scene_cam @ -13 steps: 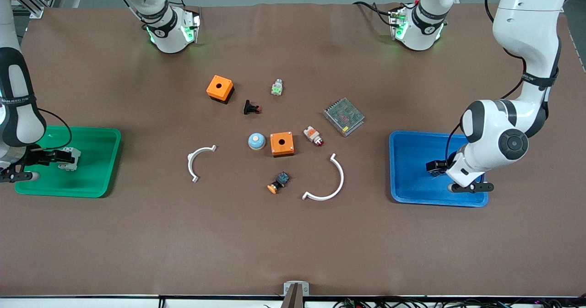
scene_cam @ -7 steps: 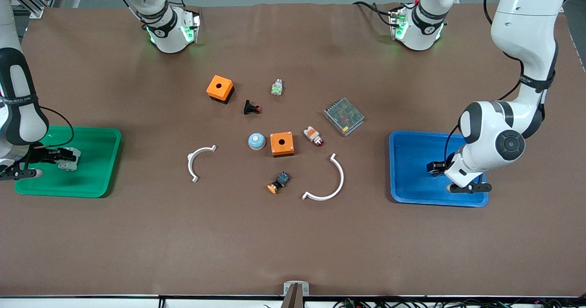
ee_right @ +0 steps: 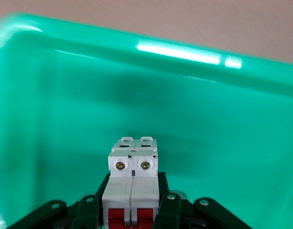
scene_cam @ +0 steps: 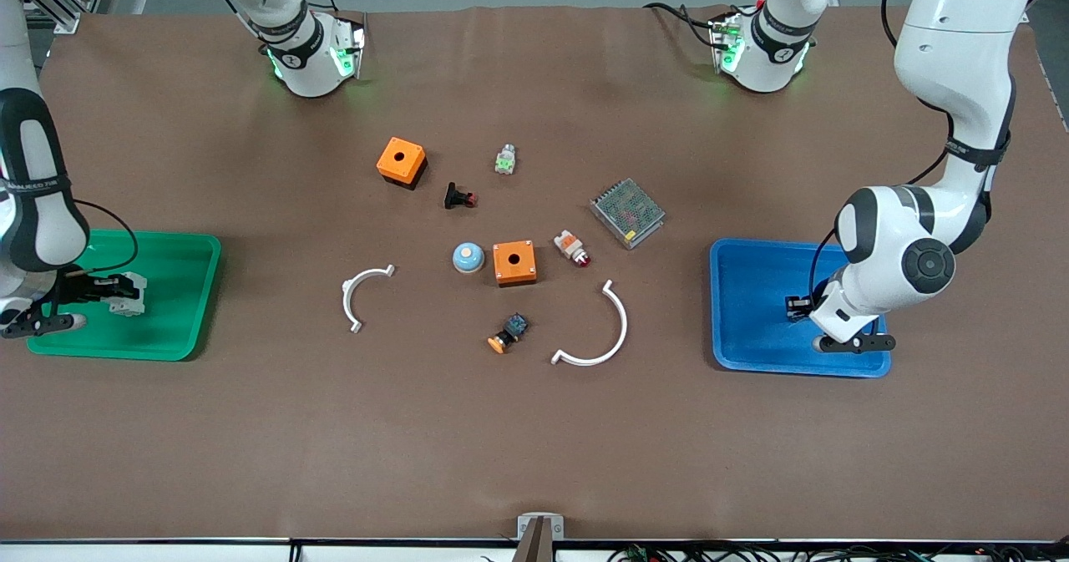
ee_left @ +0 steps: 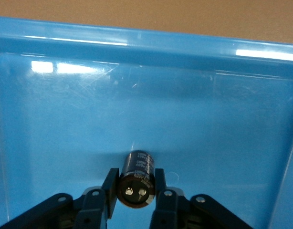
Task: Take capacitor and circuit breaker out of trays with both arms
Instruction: 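Grasp the breaker with the right gripper while the left gripper grasps the capacitor, then lift the breaker with the right gripper while the left gripper carries the capacitor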
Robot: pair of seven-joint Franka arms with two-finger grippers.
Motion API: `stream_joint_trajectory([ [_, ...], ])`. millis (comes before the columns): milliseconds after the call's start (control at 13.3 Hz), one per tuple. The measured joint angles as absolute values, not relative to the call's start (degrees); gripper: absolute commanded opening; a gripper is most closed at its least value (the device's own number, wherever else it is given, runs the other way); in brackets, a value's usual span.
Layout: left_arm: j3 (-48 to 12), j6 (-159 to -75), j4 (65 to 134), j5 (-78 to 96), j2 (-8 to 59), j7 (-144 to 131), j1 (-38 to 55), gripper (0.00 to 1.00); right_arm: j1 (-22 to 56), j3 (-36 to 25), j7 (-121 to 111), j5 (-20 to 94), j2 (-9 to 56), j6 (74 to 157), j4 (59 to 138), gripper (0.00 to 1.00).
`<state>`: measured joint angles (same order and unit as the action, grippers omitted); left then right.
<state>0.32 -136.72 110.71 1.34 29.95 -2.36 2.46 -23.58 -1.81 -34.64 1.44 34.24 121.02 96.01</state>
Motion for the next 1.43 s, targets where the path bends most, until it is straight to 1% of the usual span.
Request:
stream_joint_trajectory([
  [150,0.31,-136.64,110.22,1.34,29.95,-2.36,2.52,0.19,-17.94,-1.54,-25.29,1.46,30.93,111.58,91.66,0.0],
  [225,0.29,-136.18,109.59,1.34,29.93,-2.39,2.6,0.19,-14.36,-1.33,-20.36,1.49,28.98,109.22,91.02,0.0],
  [375,0.21,-131.82,107.24,1.34,29.27,-4.05,3.2,0.19,-6.44,-1.13,-11.39,2.17,26.77,107.5,91.18,0.01],
  [525,0.07,-124.24,103.49,1.34,27.56,-8.65,5.77,0.19,0.75,-1.03,-2.52,5.07,26.88,107.88,92.04,0.01],
  [675,-0.05,-119.53,99.51,1.34,26.34,-16.47,10.62,0.19,6.91,-1.0,5.52,6.87,27.37,110.11,93.3,0.01],
  [900,-0.18,-118.23,95.36,1.34,27.05,-28.38,18.77,0.19,14.37,-0.99,16.57,7.09,27.99,116.75,95.16,0.01],
  [1125,-0.24,-118.23,90.39,1.34,32.15,-38.53,25.36,0.19,19.59,-1.03,23.99,7.13,30.59,123.96,95.9,0.01],
  [1425,-0.27,-118.44,82.48,1.35,40.64,-45.16,29.64,0.19,22.17,-1.13,28.16,7.13,36.7,133.33,95.98,0.01],
])
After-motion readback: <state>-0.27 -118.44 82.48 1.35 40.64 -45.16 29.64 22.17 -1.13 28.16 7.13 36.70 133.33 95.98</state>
